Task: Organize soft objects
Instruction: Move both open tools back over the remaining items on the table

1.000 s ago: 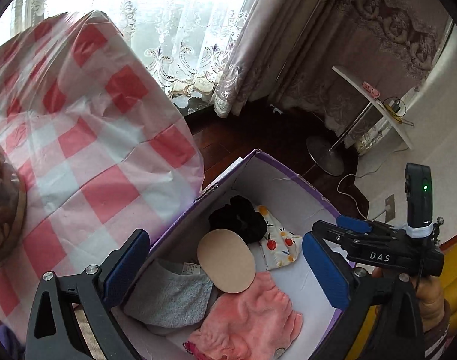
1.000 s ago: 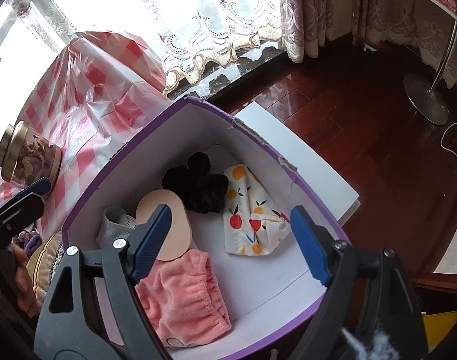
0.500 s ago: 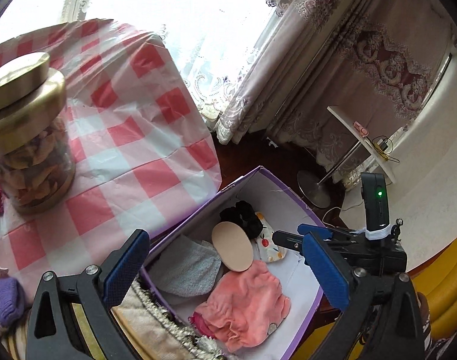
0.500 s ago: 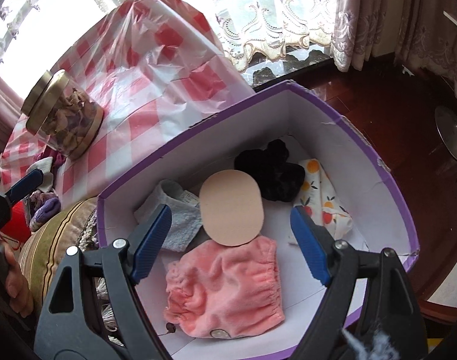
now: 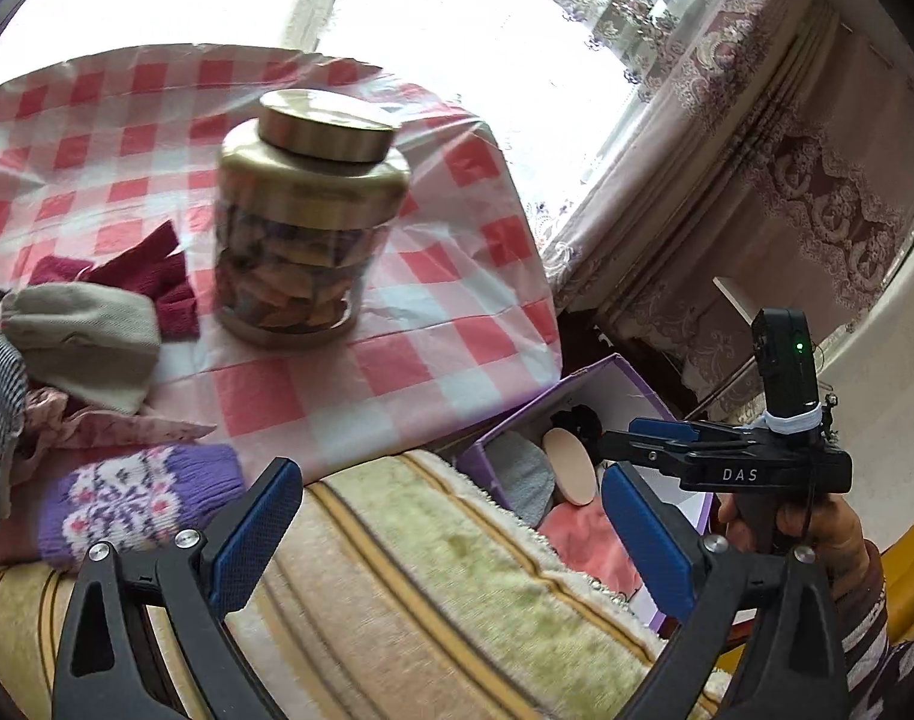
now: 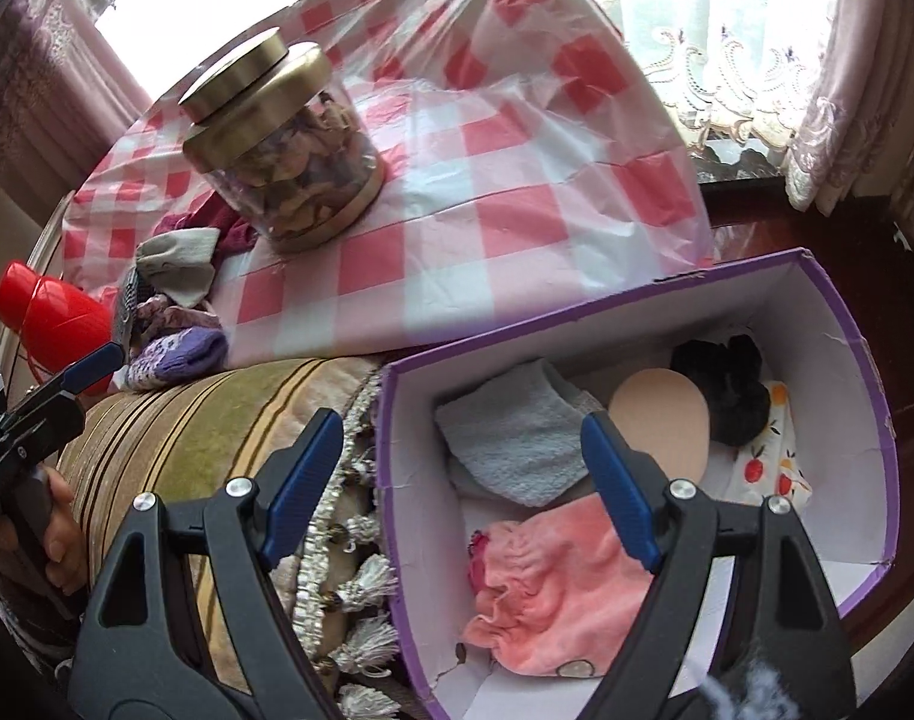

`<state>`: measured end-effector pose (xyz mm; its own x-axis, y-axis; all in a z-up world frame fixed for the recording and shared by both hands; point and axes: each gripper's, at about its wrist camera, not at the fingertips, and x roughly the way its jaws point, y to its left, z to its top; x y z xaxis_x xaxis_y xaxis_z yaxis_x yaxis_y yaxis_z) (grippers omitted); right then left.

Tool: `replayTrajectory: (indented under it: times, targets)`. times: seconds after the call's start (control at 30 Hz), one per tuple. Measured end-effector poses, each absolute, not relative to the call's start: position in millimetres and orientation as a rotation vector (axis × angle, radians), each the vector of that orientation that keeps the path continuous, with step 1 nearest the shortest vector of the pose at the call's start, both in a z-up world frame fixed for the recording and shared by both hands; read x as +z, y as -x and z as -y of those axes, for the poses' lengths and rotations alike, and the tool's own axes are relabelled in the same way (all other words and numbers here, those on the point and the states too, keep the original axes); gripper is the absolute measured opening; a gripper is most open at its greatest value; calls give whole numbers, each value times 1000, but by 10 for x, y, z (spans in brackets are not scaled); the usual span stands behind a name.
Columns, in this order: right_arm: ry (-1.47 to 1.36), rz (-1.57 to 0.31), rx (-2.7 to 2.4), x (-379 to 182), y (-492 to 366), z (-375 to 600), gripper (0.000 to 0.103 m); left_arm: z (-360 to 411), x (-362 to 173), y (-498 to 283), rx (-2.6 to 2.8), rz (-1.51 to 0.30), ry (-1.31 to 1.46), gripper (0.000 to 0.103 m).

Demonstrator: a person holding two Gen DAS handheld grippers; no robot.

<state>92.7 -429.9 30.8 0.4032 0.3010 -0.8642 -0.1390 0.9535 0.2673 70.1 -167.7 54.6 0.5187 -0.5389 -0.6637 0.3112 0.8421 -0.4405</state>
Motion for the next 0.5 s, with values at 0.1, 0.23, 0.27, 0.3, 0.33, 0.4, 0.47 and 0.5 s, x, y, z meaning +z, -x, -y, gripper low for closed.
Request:
replayTrajectory:
  times: [0.1, 0.23, 0.27, 0.3, 0.33, 0.4, 0.47, 0.5]
  targets:
    - [-136, -1138, 338, 308, -950, 4039, 84, 1329, 513, -626, -458, -882, 322, 101]
    - [-67, -1143, 420, 327, -955, 3645, 84, 844, 489, -554, -347, -856, 362, 101]
    - [-51, -1146, 446, 330, -955, 3539, 84, 712, 474, -541, -317, -851, 374, 101]
    - [-33, -1147, 471, 337, -955, 3436, 84, 591, 462, -533, -284, -847, 384, 100]
    - [-13, -1147, 495, 343, -948, 3336, 84, 471, 446, -534, -252, -844, 396, 98]
    - [28, -1146, 548, 351, -942, 3108, 84, 230, 409, -526, -192, -839, 427, 98]
    - [67, -1143, 595, 356, -931, 2891, 84, 52, 374, -544, -115, -845, 422, 97]
    - [89, -1142, 619, 355, -930, 2775, 84, -20, 355, -562, -76, -853, 412, 97]
